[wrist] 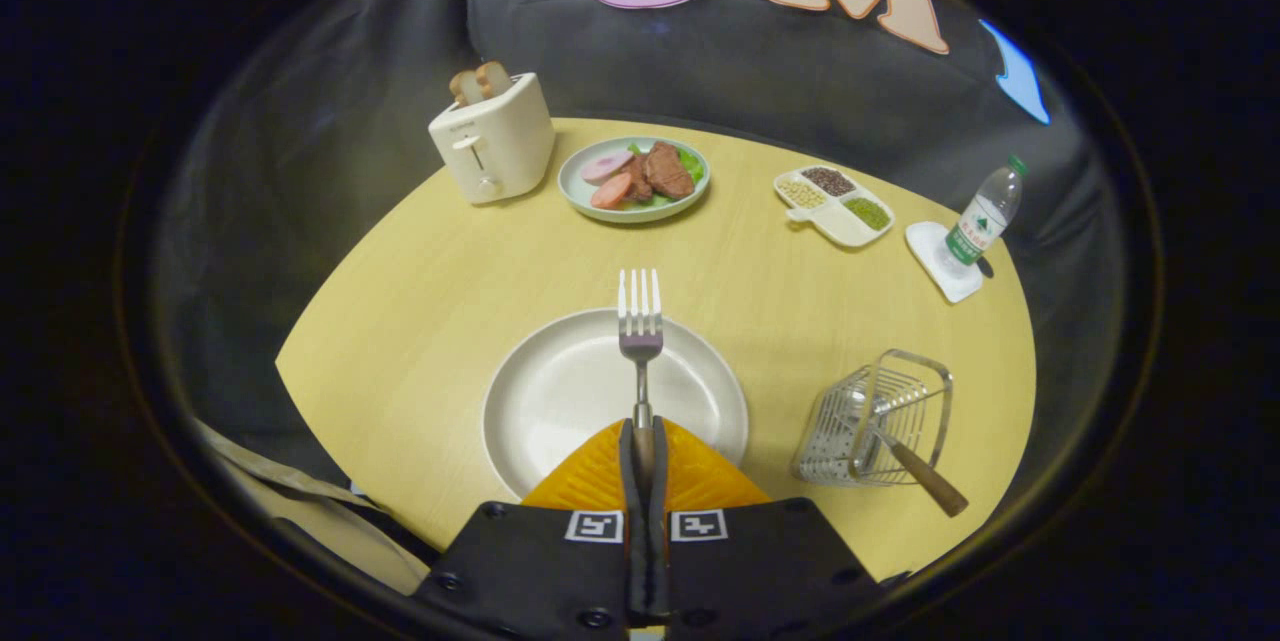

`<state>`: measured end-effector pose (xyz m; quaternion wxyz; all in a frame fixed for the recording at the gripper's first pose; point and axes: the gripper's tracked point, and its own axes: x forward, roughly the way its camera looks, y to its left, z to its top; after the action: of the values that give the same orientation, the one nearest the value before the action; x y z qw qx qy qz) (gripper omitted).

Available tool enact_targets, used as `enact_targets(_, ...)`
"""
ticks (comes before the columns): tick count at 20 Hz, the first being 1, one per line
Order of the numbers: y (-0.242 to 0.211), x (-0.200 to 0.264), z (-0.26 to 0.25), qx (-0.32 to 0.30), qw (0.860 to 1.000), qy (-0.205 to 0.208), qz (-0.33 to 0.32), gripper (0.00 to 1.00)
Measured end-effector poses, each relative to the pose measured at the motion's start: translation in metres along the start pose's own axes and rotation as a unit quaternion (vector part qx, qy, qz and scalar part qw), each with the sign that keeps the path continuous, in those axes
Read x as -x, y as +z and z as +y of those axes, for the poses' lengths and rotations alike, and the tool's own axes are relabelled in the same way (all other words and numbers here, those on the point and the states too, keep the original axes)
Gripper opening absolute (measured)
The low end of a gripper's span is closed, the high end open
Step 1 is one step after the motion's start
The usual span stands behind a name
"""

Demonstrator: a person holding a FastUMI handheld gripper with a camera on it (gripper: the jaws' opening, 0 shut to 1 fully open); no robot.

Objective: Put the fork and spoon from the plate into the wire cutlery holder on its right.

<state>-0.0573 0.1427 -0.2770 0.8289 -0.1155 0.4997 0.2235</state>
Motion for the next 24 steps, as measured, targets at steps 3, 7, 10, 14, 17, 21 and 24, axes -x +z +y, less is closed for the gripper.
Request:
enact_targets(3,0.004,0.010,-0.024,-0.003,1.000,-0.018,0.001,0.04)
enact_targets(7,0.007,0.024,-0.055,-0.015,0.999,-0.040,0.003,0.04)
enact_targets(10,0.004,0.034,-0.076,-0.013,0.998,-0.054,0.013,0.04)
enact_targets(14,0.003,0.048,-0.100,-0.006,0.997,-0.063,0.032,0.04)
enact_targets(17,-0.002,0.055,-0.121,-0.001,0.996,-0.068,0.060,0.04)
enact_targets(21,-0.012,0.061,-0.141,0.016,0.993,-0.070,0.091,0.04)
enact_targets(24,-0.024,0.064,-0.150,0.029,0.990,-0.065,0.122,0.04)
